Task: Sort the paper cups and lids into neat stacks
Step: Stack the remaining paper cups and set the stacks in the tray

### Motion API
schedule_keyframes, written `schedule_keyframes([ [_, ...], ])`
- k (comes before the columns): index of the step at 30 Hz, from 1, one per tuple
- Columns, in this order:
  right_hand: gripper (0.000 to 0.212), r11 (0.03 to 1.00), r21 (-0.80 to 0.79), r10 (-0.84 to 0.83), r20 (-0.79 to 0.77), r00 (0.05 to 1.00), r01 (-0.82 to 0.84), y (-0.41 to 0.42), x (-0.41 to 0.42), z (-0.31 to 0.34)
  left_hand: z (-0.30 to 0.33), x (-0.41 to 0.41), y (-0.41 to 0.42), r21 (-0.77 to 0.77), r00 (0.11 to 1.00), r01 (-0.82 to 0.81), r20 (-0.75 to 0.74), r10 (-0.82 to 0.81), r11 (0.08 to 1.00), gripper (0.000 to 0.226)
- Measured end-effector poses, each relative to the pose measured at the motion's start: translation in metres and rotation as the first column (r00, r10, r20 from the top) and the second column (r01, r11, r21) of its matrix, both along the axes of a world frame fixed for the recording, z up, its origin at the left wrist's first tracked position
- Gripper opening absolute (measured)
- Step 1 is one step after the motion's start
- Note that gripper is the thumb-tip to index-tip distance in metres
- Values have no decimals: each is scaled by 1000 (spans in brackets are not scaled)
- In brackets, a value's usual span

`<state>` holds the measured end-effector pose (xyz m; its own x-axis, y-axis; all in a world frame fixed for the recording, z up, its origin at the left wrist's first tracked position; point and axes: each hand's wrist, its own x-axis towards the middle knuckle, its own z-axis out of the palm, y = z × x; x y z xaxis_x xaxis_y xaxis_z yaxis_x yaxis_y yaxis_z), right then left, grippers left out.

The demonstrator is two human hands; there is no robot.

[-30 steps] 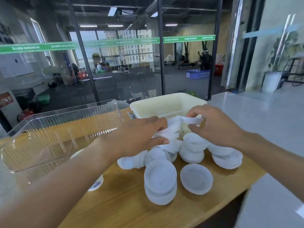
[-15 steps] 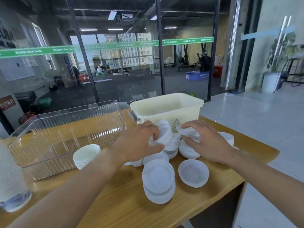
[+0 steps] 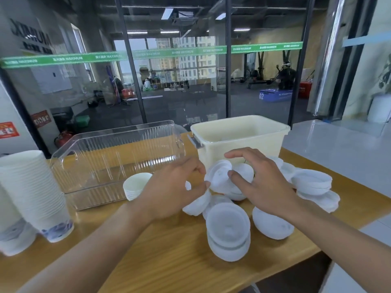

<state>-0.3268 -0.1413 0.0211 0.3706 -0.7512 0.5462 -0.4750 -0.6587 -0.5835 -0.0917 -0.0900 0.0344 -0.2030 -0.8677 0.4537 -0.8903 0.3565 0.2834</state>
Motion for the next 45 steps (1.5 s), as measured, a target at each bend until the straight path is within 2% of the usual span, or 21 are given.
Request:
schedule_keyframes([
  [2,34,999,0,50,31,998,-50,12,19,7,-6,16,20,-10,996,-1,-91,0,1000,16],
  [5,33,987,24,160,55,986,-161,31,53,12,-17,45,50,-22,989,-48,-144,45,999,18],
  [13,34,933,43,355,34,934,-356,86,153,4,-44,120,157,-80,887,-354,-344,308,932,13],
  [15,44,934,46,355,27,935,-356,95,173,-1,-51,135,174,-106,827,-465,-407,388,879,20],
  [17,59,950,35,307,92,947,-311,99,190,-8,-60,150,188,-78,734,-562,-507,453,823,31],
  [20,78,965,115,198,263,944,-234,97,207,-21,-73,167,194,56,626,-625,-559,543,779,43],
  [23,86,962,209,101,329,939,-176,96,213,-35,-82,177,187,207,563,-629,-544,623,749,70],
  [24,87,962,220,80,332,940,-159,95,214,-40,-83,180,183,240,550,-616,-551,627,751,78],
  [26,89,963,237,43,344,938,-130,92,217,-45,-81,184,174,244,548,-575,-594,589,781,81],
  [31,95,935,335,-22,379,925,-115,83,230,-56,-76,185,148,242,479,-543,-697,533,804,50],
  [36,90,892,428,-54,418,907,-145,74,239,-66,-79,190,130,224,411,-560,-761,502,798,50],
  [45,72,871,438,-13,475,880,-223,82,239,-62,-76,188,128,176,444,-604,-735,512,777,58],
])
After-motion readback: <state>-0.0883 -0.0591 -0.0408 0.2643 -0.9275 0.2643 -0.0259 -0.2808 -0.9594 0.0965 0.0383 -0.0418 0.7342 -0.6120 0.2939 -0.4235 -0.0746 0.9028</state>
